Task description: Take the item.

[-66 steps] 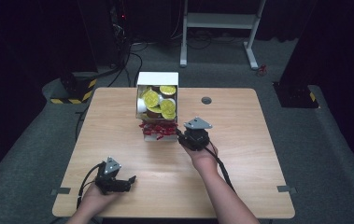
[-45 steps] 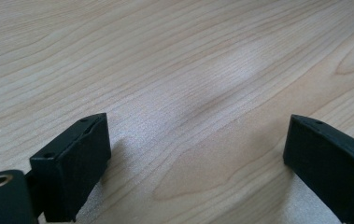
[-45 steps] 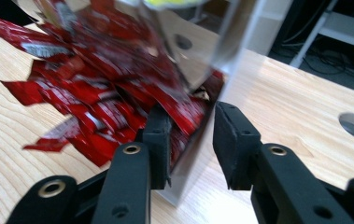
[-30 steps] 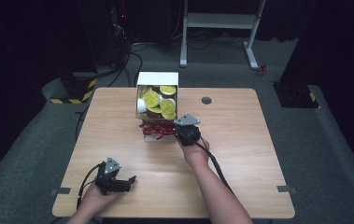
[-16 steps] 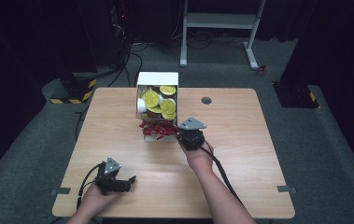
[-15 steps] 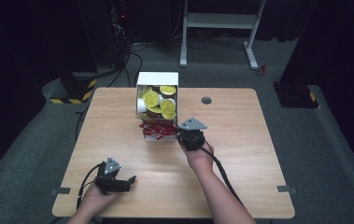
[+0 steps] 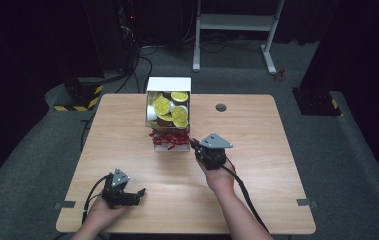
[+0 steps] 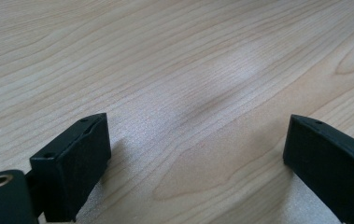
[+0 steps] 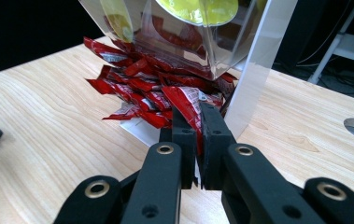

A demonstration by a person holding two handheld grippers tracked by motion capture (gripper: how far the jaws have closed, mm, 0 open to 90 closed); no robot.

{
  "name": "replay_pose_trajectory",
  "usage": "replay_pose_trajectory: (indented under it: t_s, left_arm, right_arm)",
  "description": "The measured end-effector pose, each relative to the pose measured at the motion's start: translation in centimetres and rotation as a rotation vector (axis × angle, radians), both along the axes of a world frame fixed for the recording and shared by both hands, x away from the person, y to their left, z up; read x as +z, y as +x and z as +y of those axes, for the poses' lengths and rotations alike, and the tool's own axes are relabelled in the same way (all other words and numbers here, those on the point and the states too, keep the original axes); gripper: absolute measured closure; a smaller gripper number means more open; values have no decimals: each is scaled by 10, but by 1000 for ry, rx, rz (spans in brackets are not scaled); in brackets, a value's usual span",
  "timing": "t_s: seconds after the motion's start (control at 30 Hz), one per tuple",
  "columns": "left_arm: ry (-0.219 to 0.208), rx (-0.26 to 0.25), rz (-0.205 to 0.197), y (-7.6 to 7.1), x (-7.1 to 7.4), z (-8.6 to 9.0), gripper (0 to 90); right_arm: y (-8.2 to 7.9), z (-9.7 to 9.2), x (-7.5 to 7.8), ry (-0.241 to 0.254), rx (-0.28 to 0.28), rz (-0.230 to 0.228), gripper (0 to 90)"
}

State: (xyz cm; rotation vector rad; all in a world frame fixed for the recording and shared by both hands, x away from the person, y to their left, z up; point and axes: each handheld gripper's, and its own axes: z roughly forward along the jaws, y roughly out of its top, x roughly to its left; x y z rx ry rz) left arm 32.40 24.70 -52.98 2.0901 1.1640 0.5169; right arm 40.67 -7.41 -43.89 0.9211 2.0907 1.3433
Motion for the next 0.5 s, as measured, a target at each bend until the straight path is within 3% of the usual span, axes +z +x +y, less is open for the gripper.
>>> replay_pose_trajectory:
  t_s: [0.5]
  left_arm:
    - [-2,-2,-1,0,0,0,79]
  right_arm:
    - [-24,-17,6,70,21,-47,877]
